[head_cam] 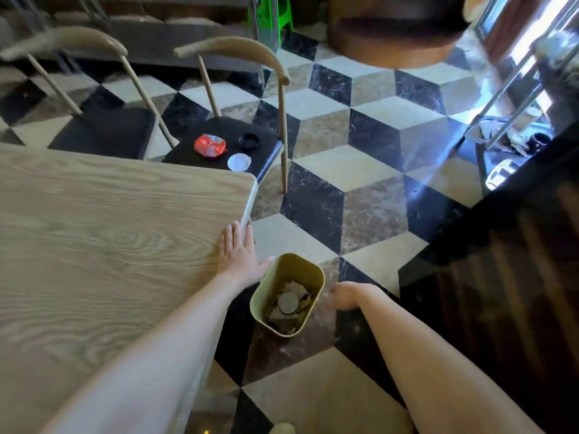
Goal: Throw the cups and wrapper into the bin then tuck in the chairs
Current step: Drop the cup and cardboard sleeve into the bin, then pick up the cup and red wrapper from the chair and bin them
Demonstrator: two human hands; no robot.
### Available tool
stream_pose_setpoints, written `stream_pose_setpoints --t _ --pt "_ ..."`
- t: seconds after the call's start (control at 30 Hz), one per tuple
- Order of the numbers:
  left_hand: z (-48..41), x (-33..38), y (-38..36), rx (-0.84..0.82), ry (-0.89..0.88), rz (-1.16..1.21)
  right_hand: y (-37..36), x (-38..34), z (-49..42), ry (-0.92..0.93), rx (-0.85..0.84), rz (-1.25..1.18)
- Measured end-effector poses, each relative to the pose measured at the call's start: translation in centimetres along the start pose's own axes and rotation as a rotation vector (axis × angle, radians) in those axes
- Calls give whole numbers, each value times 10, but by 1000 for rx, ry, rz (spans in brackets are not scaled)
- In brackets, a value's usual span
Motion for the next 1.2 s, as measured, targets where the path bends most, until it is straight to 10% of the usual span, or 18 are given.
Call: stream_pose_setpoints --t 0.4,1.2 --pt "-41 111 70 -381 -319 -33 160 51 14 -29 106 109" --pt "-250 166 86 -538 -29 351 361 49 -173 145 -170 481"
Point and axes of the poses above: each hand's wrist, its own z-axis away from the middle knuckle, its own y-axis out of the back of the hand, x = y × z, the point moved 8 cm from there along -z, towards the middle knuckle, and after that the axes turned 10 degrees about -z, right-handed, at the moved point
